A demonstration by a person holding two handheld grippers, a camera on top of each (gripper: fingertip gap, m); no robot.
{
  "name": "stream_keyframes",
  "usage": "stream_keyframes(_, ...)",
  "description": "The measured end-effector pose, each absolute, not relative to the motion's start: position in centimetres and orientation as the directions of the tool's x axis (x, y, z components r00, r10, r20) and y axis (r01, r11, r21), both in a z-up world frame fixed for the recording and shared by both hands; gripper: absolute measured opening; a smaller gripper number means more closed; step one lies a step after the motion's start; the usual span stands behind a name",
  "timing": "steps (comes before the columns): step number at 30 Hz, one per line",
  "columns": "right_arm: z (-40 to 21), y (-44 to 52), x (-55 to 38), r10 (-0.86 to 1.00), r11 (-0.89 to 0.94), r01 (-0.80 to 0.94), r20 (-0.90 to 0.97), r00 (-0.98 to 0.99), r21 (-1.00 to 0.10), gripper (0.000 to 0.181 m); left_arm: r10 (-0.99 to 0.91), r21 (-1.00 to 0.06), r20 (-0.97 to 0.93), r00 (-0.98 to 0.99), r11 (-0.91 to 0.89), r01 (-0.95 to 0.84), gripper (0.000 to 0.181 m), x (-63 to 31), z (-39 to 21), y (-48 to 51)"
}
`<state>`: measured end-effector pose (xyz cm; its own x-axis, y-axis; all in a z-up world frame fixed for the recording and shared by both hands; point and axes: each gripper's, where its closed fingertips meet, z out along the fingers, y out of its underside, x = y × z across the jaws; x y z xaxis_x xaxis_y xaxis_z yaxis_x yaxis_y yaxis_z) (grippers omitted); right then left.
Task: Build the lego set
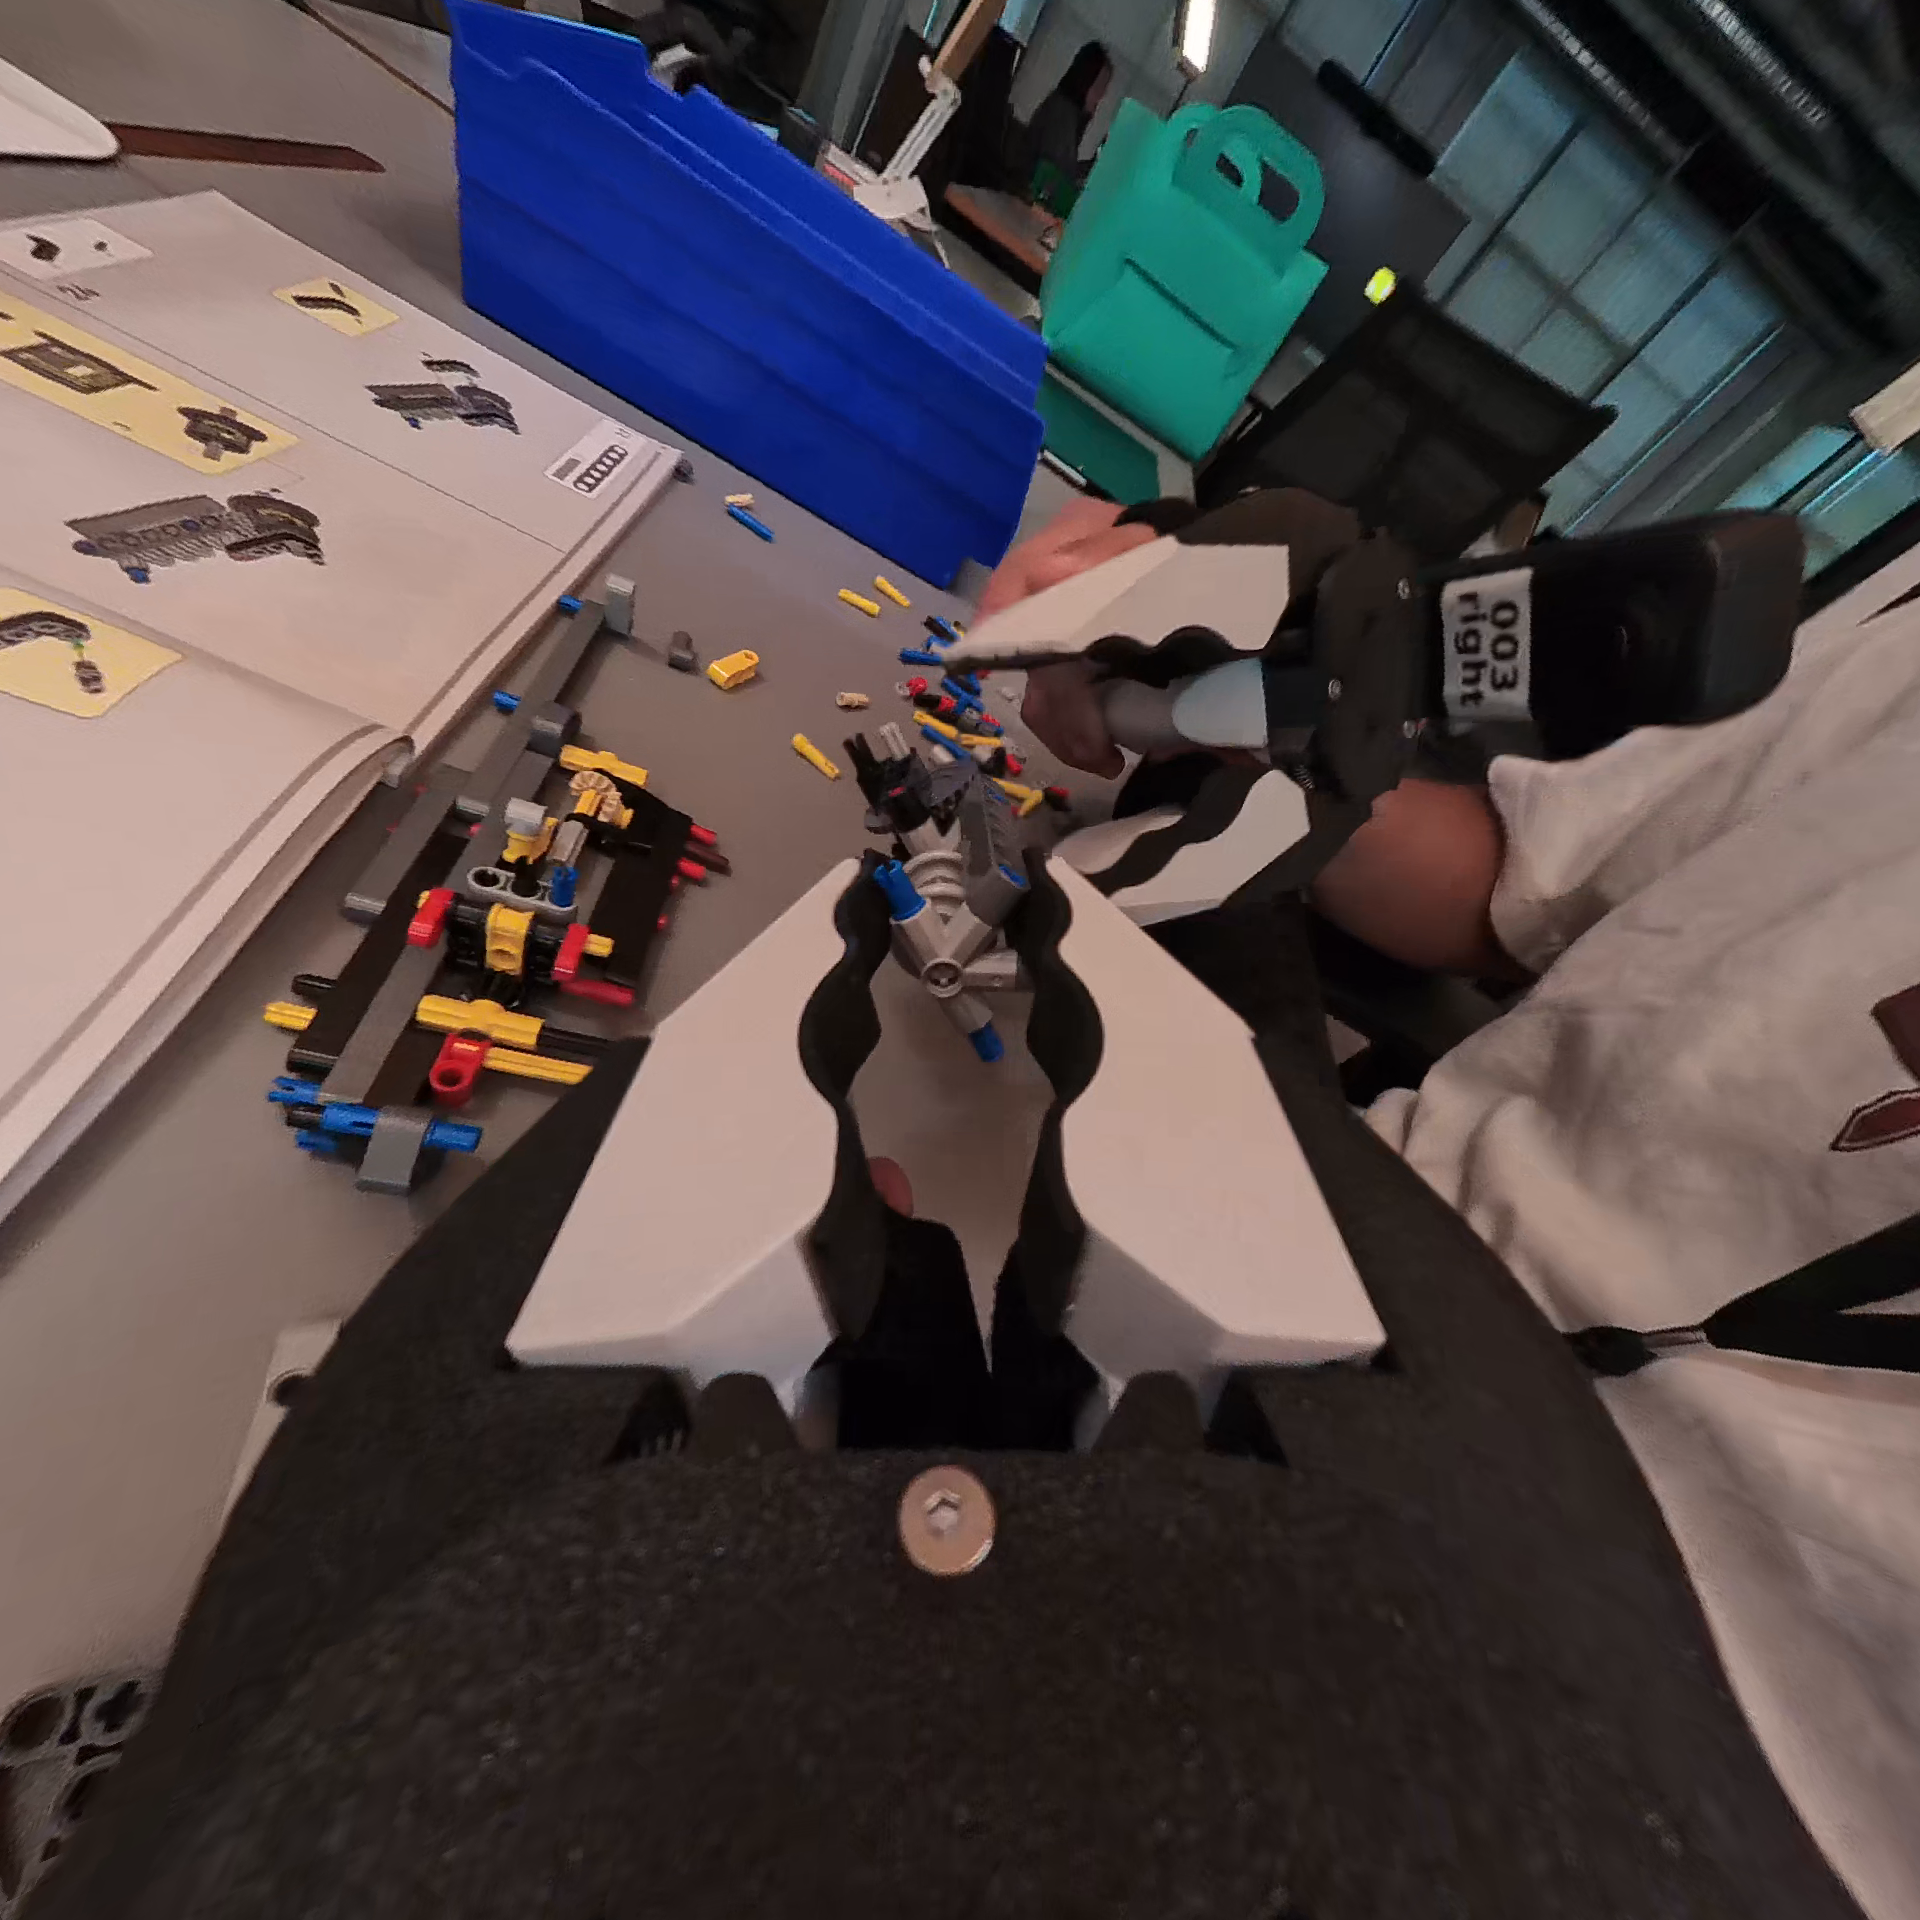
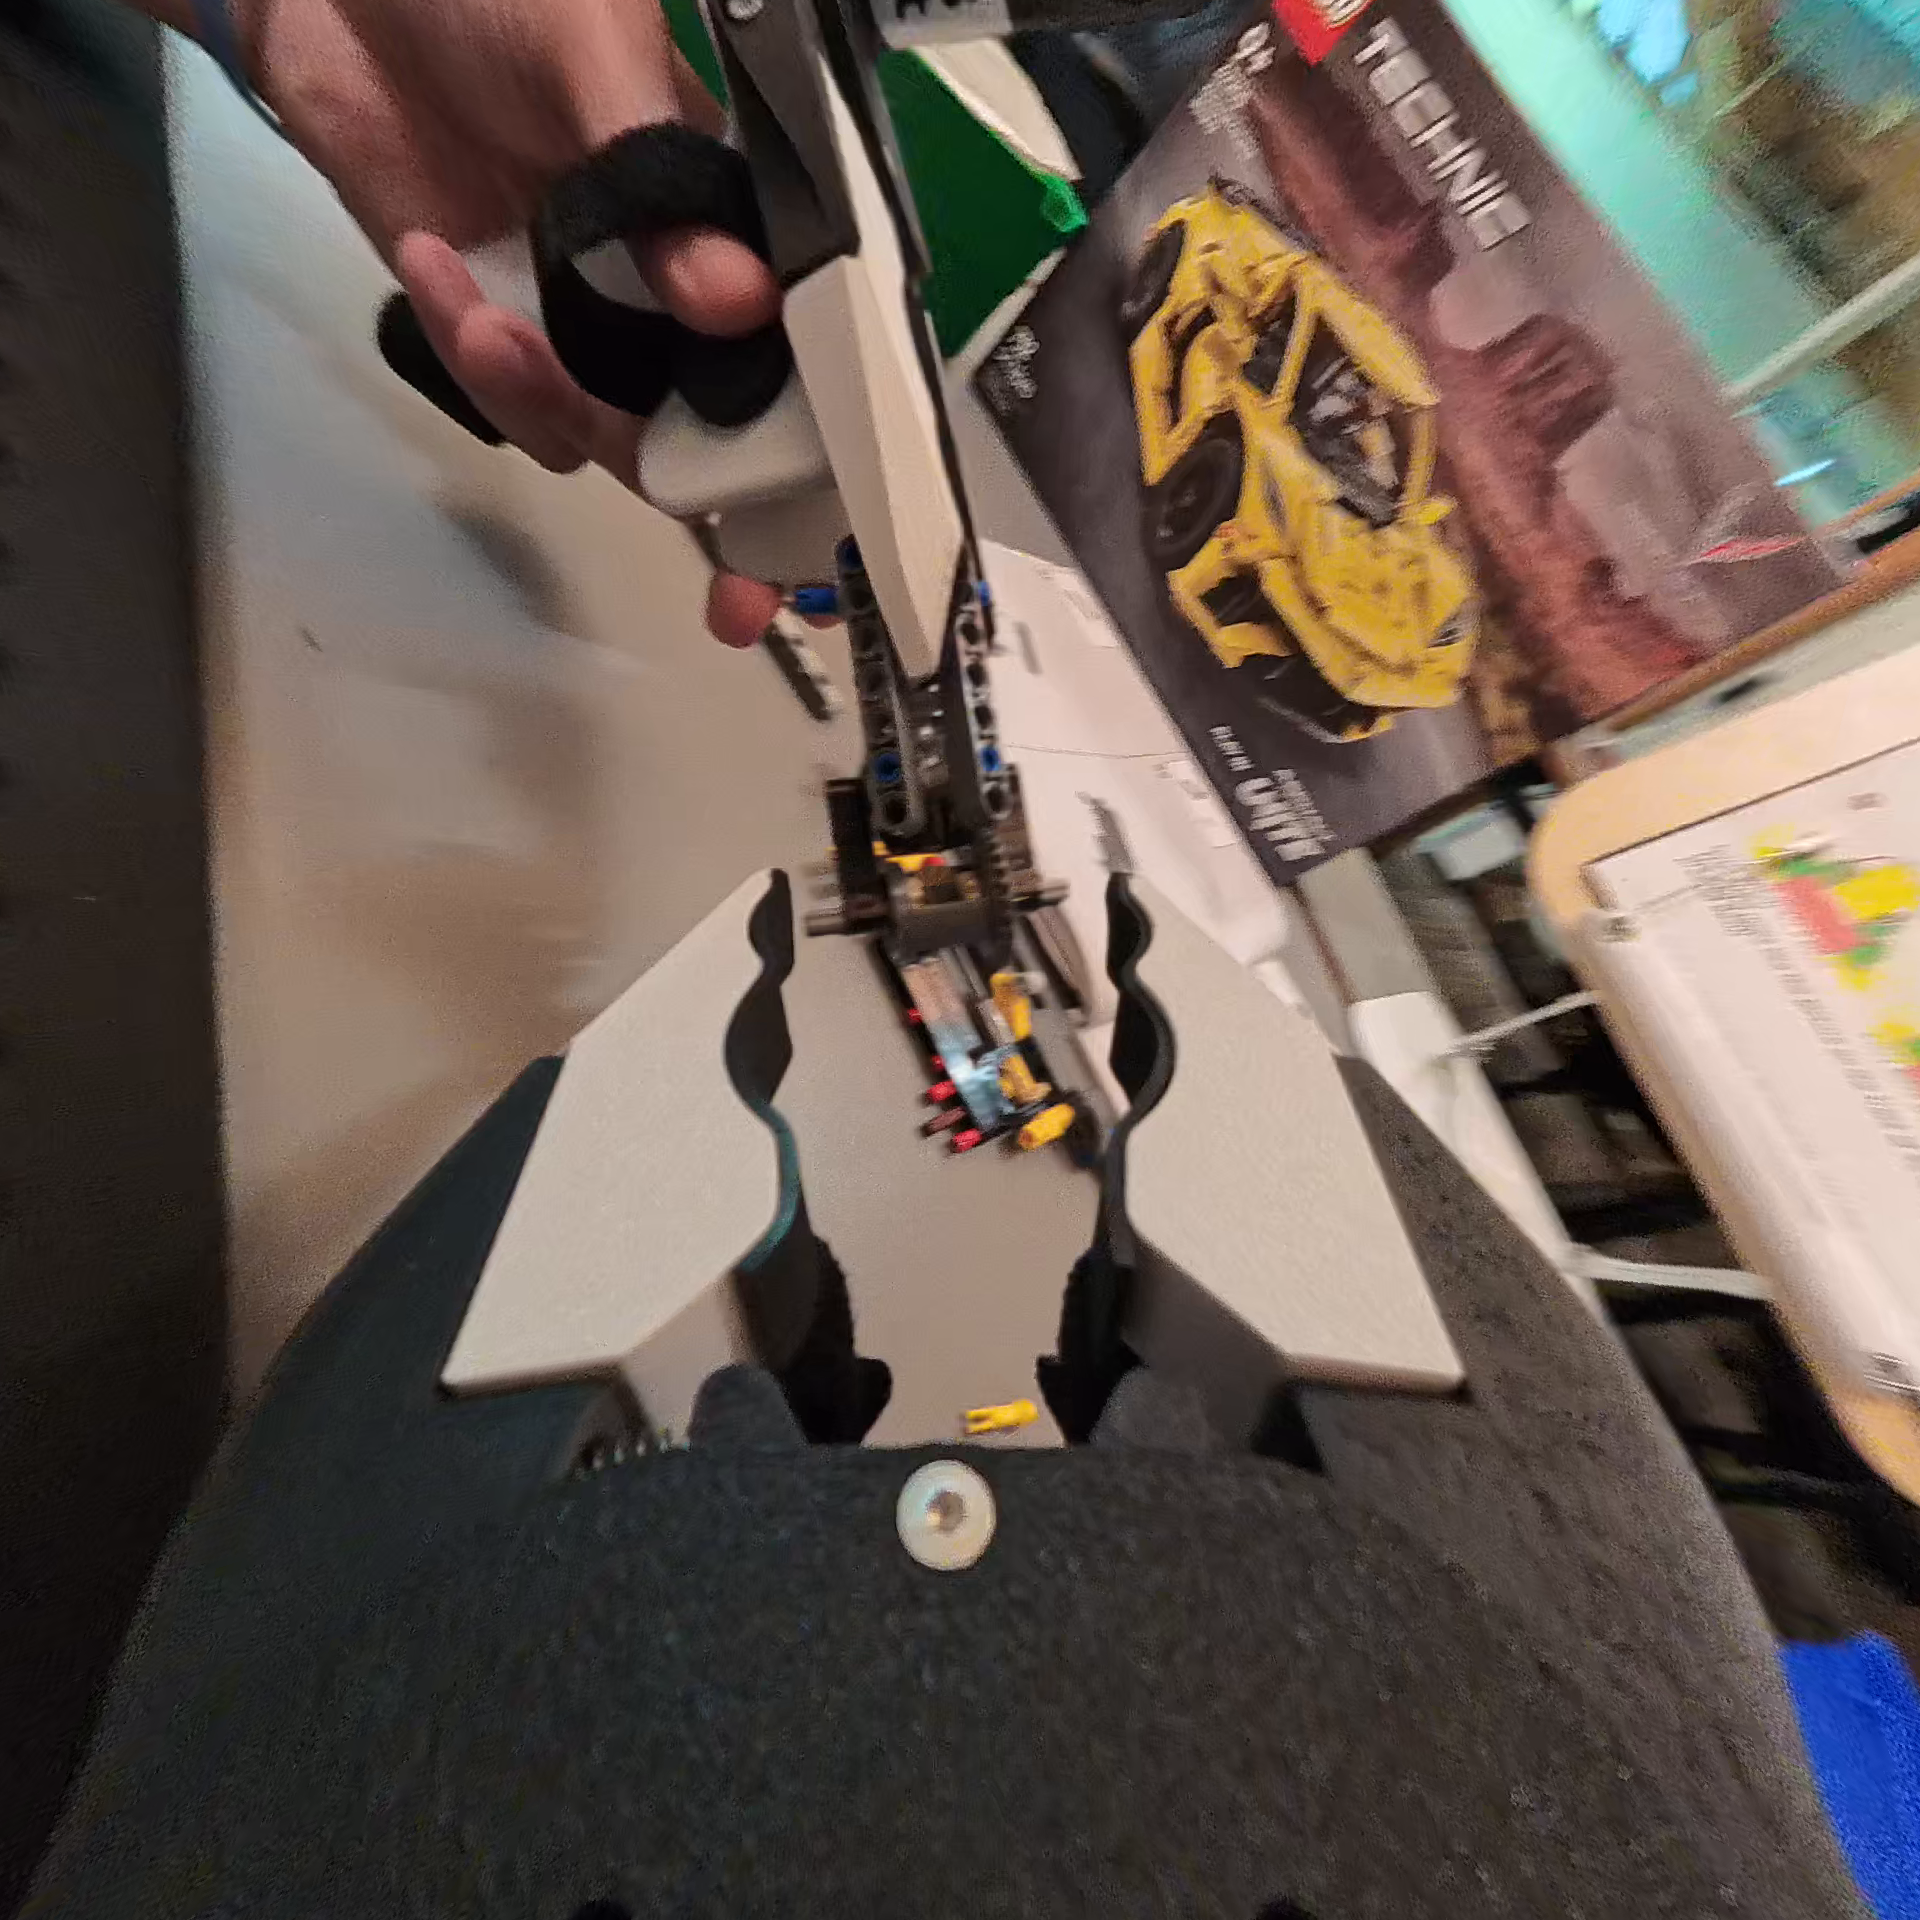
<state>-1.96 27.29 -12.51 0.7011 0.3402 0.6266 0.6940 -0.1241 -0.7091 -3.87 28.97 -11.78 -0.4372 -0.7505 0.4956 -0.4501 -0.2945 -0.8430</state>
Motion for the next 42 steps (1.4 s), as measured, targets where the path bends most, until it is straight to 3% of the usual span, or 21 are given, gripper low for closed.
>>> stream_keyframes(4,-12.7,27.0,-1.9,0.486,-0.236,0.66,0.502,0.715,-0.713,0.061,-0.712,-0.824,0.543,-0.446,-0.347,-0.448,0.023,-3.9,-11.4,29.3)
stream_keyframes(10,-13.1,27.7,-2.2,0.547,-0.302,0.749,0.536,0.643,-0.59,0.055,-0.714,-0.83,0.533,-0.454,-0.337,-0.444,0.023,-3.8,-11.5,29.0)
stream_keyframes(16,-13.5,28.2,-2.5,0.549,-0.282,0.796,0.59,0.591,-0.536,0.042,-0.721,-0.849,0.501,-0.479,-0.302,-0.434,0.023,-4.1,-11.2,28.3)
stream_keyframes(25,-13.2,27.8,-2.6,0.563,-0.317,0.749,0.52,0.642,-0.581,0.042,-0.698,-0.835,0.529,-0.483,-0.325,-0.444,0.023,-4.0,-11.1,28.1)
stream_keyframes(28,-14.0,26.9,-2.4,0.601,-0.389,0.694,0.404,0.689,-0.606,0.042,-0.745,-0.85,0.488,-0.455,-0.287,-0.442,0.028,-3.7,-11.9,28.5)
stream_keyframes(30,-14.5,26.5,-1.7,0.61,-0.446,0.645,0.317,0.726,-0.621,0.042,-0.778,-0.865,0.452,-0.435,-0.263,-0.428,0.044,-3.5,-12.0,29.0)
stream_keyframes(32,-15.2,25.9,-1.4,0.628,-0.5,0.59,0.204,0.751,-0.634,0.042,-0.811,-0.875,0.412,-0.416,-0.226,-0.427,0.048,-3.4,-12.4,29.4)
stream_keyframes(35,-16.5,25.3,-0.9,0.633,-0.586,0.516,0.045,0.773,-0.625,0.042,-0.849,-0.894,0.339,-0.405,-0.156,-0.42,0.047,-3.5,-12.8,29.7)
stream_keyframes(42,-19.0,26.1,0.1,0.585,-0.675,0.441,-0.065,0.808,-0.591,0.042,-0.893,-0.897,0.239,-0.381,-0.052,-0.439,0.039,-3.4,-14.0,29.9)
